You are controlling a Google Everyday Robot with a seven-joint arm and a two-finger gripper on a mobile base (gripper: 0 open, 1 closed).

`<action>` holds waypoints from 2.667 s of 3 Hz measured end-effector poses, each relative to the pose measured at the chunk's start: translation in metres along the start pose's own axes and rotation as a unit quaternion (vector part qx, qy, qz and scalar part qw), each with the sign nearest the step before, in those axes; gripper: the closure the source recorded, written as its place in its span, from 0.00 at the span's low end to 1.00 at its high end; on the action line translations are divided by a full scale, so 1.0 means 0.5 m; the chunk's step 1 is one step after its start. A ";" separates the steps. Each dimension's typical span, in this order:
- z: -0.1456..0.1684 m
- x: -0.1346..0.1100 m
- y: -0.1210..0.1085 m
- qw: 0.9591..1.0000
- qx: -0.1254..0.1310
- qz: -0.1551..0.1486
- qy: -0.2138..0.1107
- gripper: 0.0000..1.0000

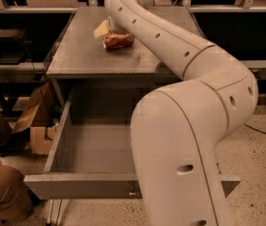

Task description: Place coke can into top drawer

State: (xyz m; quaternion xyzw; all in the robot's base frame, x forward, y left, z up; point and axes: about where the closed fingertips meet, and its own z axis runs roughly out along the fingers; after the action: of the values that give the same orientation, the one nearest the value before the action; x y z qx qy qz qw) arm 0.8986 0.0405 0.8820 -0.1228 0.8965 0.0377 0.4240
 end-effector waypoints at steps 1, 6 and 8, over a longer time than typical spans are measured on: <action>0.021 0.009 -0.002 1.000 0.002 0.001 0.009 0.00; -0.129 0.015 0.004 0.997 -0.069 -0.008 -0.042 1.00; -0.303 0.063 0.033 0.992 -0.110 -0.048 -0.036 1.00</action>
Offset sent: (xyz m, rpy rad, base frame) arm 0.0076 -0.0002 -0.0151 -0.0084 0.0316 0.0576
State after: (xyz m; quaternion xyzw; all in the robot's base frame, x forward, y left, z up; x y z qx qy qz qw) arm 0.7616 0.0244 0.9536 -0.2100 0.8641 0.1201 0.4414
